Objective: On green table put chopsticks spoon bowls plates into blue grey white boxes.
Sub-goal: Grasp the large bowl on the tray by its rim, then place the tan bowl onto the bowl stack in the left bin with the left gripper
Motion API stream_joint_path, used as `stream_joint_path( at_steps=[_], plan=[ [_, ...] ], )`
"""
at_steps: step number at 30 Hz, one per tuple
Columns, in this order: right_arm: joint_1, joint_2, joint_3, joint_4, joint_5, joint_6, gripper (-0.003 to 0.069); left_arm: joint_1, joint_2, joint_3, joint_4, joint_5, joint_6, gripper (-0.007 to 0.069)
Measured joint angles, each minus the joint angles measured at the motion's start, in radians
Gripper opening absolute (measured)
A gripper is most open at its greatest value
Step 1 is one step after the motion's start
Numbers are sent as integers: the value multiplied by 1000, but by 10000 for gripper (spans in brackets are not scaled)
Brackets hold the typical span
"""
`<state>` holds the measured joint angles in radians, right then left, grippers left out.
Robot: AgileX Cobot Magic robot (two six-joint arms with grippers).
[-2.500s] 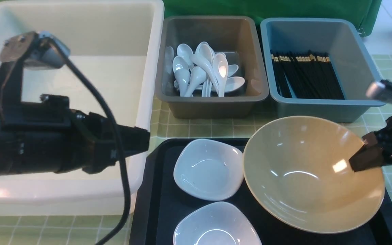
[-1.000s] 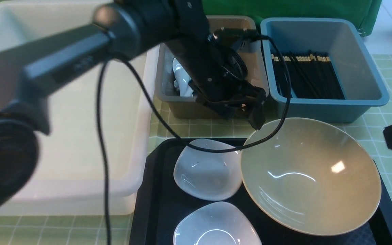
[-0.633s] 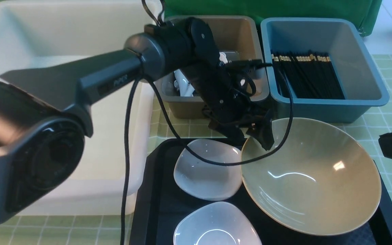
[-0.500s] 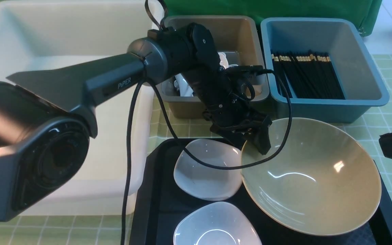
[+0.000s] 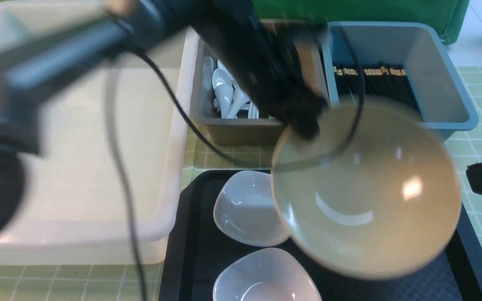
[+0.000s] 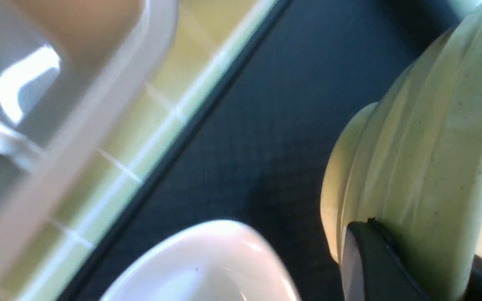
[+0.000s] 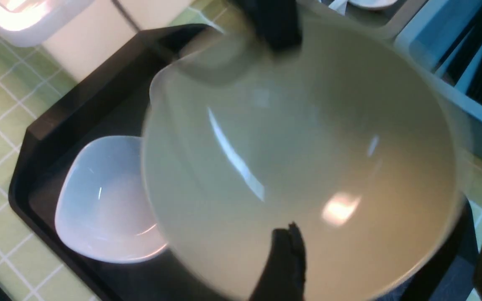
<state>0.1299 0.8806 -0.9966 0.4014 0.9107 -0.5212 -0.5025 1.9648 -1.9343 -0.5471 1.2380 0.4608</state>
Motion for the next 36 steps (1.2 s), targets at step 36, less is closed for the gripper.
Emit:
stream_joint_path(
  at_steps=[36],
  plan=[
    [0,-1,0,1,-44,22,558,1005,-277,904,-213,-308,-42,17]
  ],
)
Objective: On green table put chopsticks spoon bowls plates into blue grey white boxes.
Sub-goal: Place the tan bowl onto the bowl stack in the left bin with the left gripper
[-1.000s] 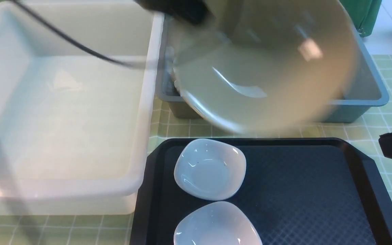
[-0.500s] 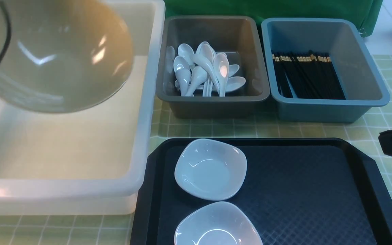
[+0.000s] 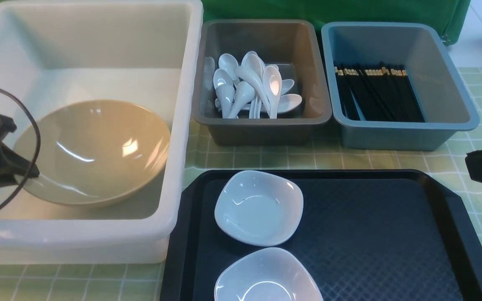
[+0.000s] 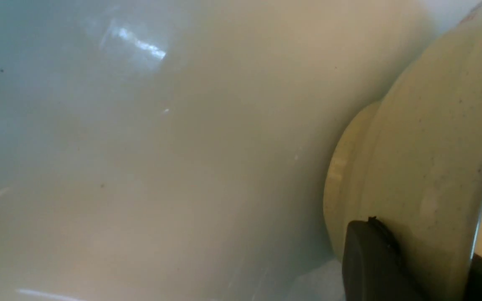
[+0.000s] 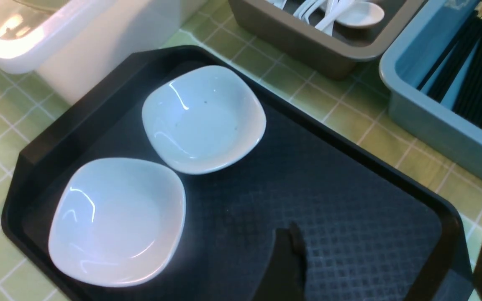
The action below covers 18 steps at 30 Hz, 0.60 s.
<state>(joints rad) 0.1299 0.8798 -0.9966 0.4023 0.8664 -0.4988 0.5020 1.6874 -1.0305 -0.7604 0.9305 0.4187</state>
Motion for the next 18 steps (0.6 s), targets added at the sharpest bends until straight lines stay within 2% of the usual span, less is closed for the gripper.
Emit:
stream_joint_path(
  at_steps=[7,10,15,16,18],
  plan=[
    [0,0,0,0,0,0,558,0,4,0,-15,-10,-37,28],
    [0,0,0,0,0,0,558,0,4,0,-23,-10,-67,70],
    [0,0,0,0,0,1,558,-1,-2,0,-2,-9,-76,195],
    [0,0,0,0,0,1,558,-3,-16,0,1,-8,-77,261],
    [0,0,0,0,0,2,558,-7,-29,0,2,-8,-77,301]
  ],
)
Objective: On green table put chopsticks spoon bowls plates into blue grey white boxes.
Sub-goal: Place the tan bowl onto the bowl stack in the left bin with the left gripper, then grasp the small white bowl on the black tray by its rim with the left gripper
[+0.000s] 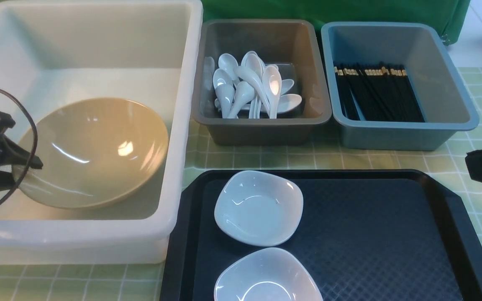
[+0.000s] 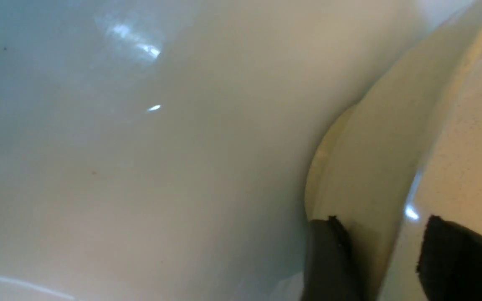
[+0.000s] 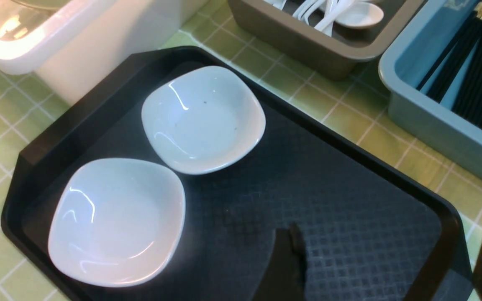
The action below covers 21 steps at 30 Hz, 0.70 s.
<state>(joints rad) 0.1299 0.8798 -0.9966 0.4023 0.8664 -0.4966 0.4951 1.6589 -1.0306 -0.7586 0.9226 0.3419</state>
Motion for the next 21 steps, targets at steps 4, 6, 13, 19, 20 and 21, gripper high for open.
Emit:
stream_joint_path(
  at_steps=[4,6,13,19,20,21],
  plan=[
    [0,0,0,0,0,3,558,-6,-58,-15,55,15,-23,470],
    [0,0,0,0,0,6,558,-6,-92,-55,138,25,-70,552],
    [0,0,0,0,4,9,558,-54,-220,-223,342,97,-204,650],
    [0,0,0,0,13,13,557,-388,-336,-271,301,97,-63,645],
    [0,0,0,0,14,16,557,-457,-337,-271,294,101,-34,644],
    [0,0,0,1,15,17,557,-508,-331,-271,290,101,-16,638]
  ],
)
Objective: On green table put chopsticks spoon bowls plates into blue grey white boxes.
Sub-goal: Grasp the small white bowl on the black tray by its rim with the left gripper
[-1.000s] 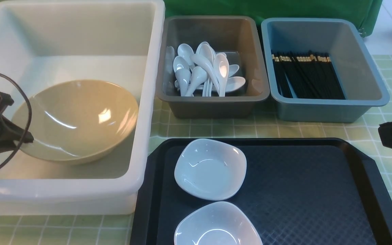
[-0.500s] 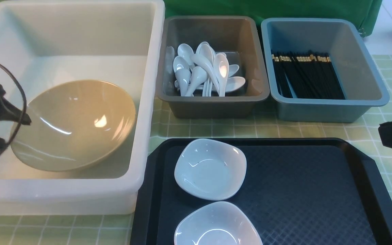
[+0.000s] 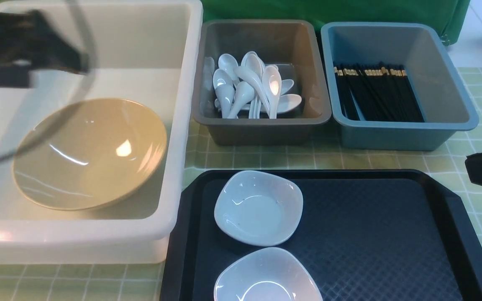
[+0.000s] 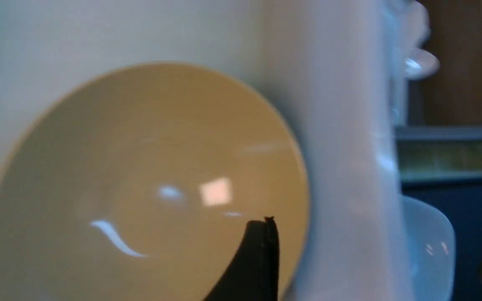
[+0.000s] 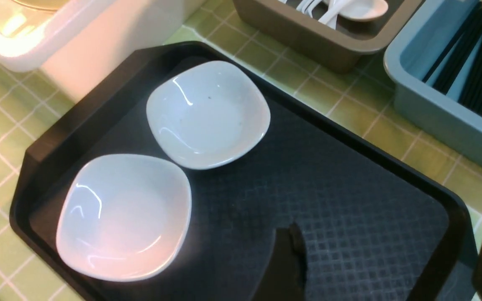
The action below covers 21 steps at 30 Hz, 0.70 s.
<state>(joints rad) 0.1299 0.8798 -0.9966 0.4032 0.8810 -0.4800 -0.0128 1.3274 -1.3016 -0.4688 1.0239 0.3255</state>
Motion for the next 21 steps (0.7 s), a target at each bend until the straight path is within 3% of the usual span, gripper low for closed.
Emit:
stream_joint_path(
  at_steps=[2,8,16,21],
  plan=[
    [0,0,0,11,0,1,557,-109,32,0,-6,-1,10,608],
    [1,0,0,33,17,2,556,-295,207,-12,-23,-26,-26,590],
    [2,0,0,61,19,4,556,-398,439,-164,-1,11,-27,589],
    [52,0,0,66,19,-11,556,-458,610,-346,169,104,-75,589]
  ],
)
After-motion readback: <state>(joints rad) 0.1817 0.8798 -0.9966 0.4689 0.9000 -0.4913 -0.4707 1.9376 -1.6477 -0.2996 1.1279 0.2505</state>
